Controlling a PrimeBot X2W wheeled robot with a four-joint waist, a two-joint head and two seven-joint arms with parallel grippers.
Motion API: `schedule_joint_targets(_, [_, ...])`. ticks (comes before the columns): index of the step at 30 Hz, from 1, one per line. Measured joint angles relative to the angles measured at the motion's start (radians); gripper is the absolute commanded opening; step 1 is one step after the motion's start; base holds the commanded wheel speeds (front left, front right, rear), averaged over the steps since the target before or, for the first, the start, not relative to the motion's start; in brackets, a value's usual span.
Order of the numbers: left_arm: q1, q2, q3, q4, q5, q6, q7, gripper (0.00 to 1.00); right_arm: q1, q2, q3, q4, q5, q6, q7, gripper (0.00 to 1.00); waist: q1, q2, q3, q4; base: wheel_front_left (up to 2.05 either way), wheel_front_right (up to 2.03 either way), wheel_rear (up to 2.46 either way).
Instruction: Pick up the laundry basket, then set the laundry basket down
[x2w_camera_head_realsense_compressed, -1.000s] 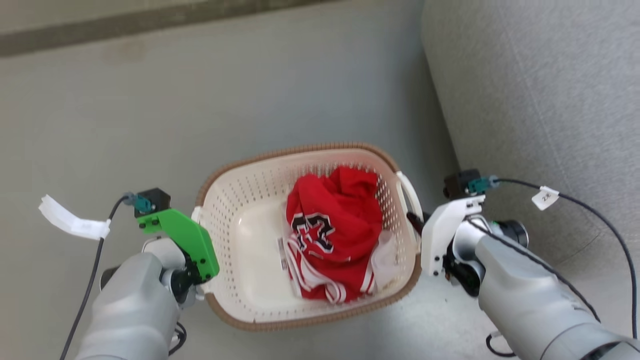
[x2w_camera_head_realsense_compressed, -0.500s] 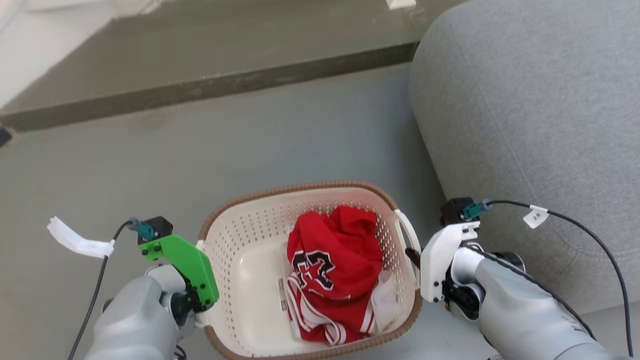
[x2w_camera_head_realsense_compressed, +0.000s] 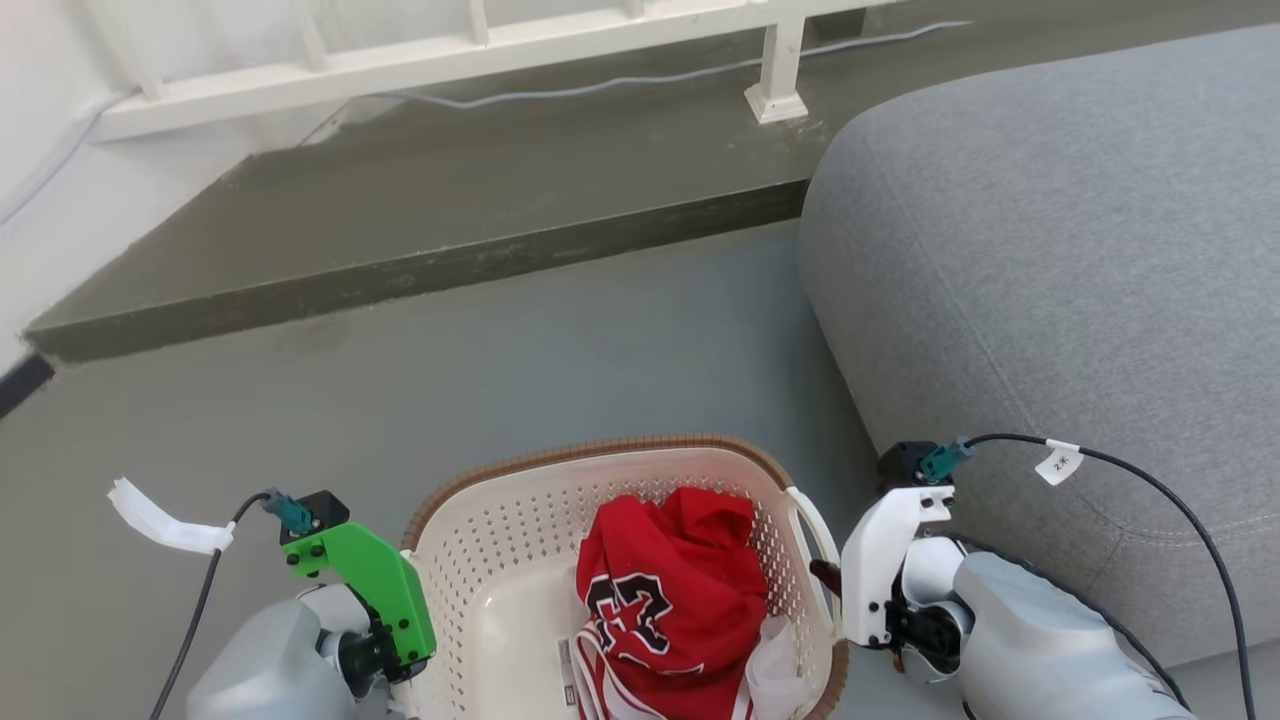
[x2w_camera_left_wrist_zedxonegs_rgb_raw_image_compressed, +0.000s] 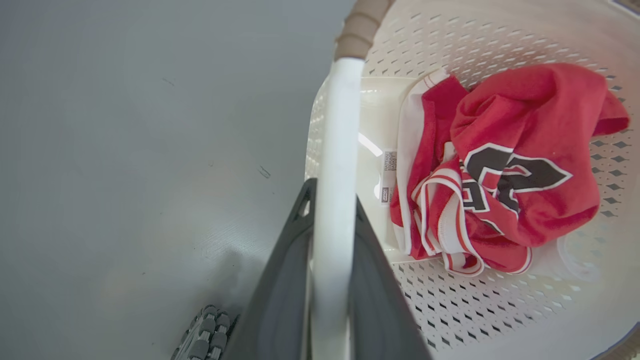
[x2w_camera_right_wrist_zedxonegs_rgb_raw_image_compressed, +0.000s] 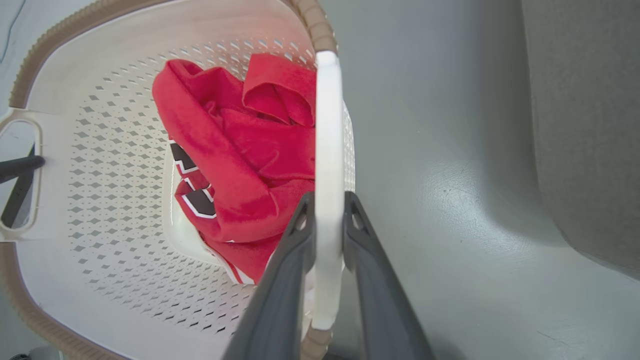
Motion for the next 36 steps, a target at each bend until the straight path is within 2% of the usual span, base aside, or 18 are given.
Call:
schedule_joint_targets(16, [0.019, 0.006, -0.002, 0.006, -0.031, 0.0, 0.077, 0.0, 0.0, -0.004, 0.018, 0.002, 0.049, 0.0, 0.095, 0.0, 0.0, 0.0, -0.051, -0.022, 0.0, 0.0, 0.0])
schedule_joint_targets(36, [0.027, 0.007, -0.006, 0.006, -0.033, 0.0, 0.086, 0.0, 0.0, -0.008, 0.039, 0.002, 0.086, 0.0, 0.107, 0.0, 0.0001, 0.0001, -0.062, -0.027, 0.0, 0.0, 0.0])
